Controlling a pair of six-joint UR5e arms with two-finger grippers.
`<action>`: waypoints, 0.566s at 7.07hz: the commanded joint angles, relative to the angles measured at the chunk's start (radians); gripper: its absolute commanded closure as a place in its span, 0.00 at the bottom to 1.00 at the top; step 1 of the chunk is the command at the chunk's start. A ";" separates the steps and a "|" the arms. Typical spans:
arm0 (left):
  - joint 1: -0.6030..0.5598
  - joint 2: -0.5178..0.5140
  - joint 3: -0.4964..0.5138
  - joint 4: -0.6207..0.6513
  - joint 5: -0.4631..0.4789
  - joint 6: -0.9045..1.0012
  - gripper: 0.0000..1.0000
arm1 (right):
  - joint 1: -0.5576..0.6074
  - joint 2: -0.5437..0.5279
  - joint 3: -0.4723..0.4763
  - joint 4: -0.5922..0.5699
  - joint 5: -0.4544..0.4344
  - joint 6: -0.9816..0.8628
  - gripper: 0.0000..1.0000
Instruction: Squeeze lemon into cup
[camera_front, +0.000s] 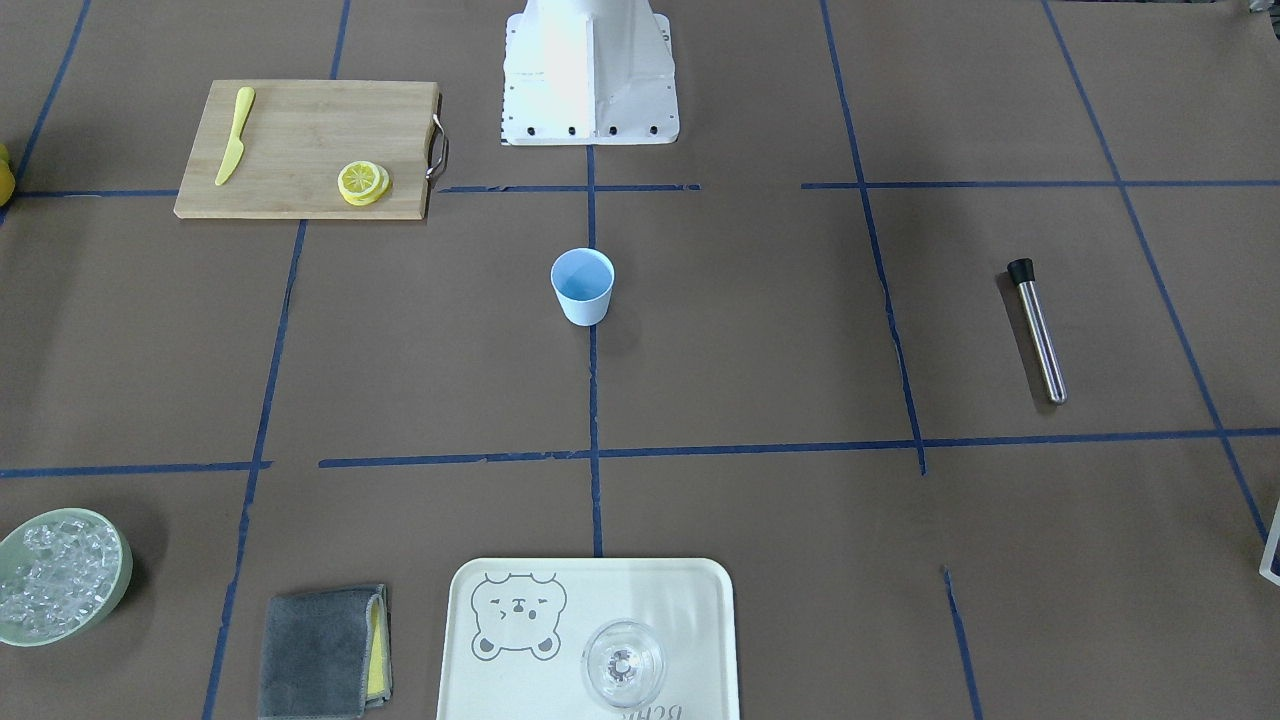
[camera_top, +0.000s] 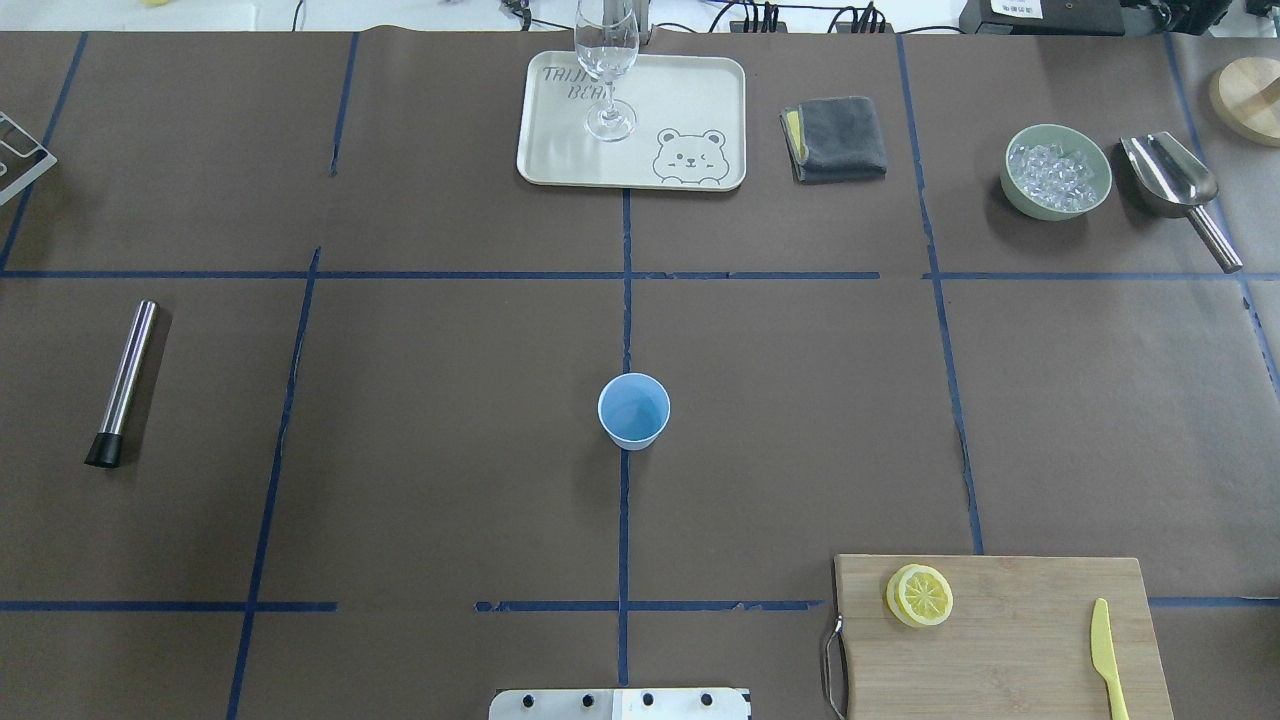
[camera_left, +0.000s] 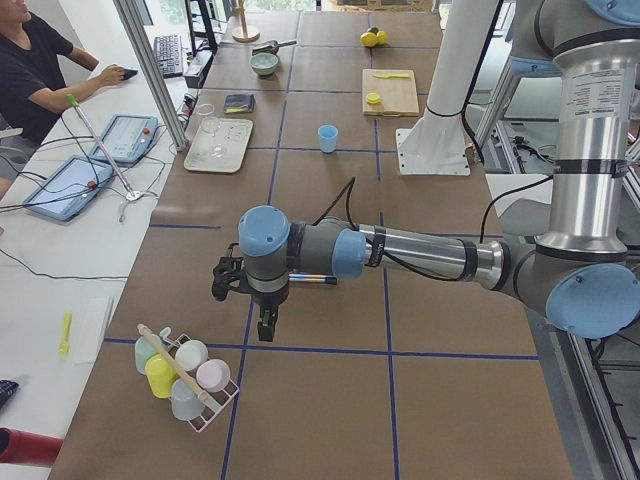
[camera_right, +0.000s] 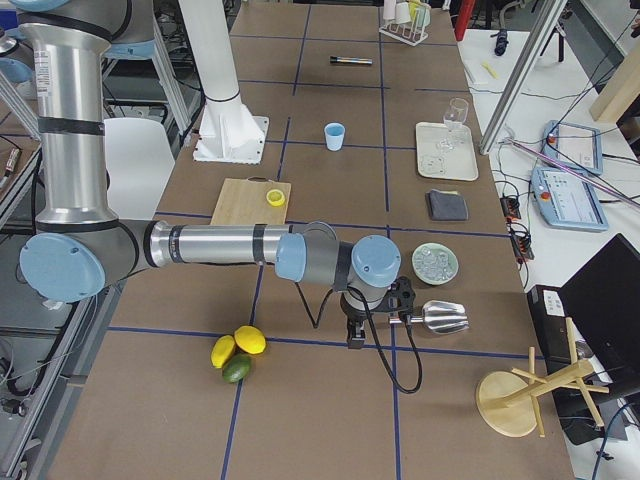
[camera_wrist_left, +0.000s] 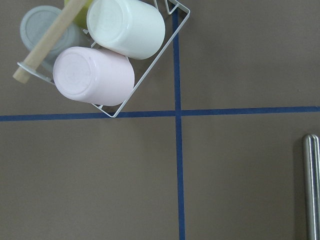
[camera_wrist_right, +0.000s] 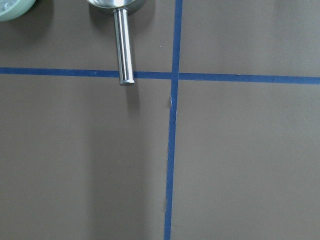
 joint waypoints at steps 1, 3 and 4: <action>-0.001 0.002 0.001 0.000 -0.002 0.002 0.00 | 0.000 0.008 0.003 0.002 0.001 -0.002 0.00; -0.001 0.002 -0.001 0.000 -0.002 0.000 0.00 | -0.002 0.031 0.050 0.000 0.003 0.008 0.00; -0.001 0.000 -0.001 -0.002 -0.002 0.002 0.00 | -0.012 0.069 0.073 0.000 0.009 0.119 0.00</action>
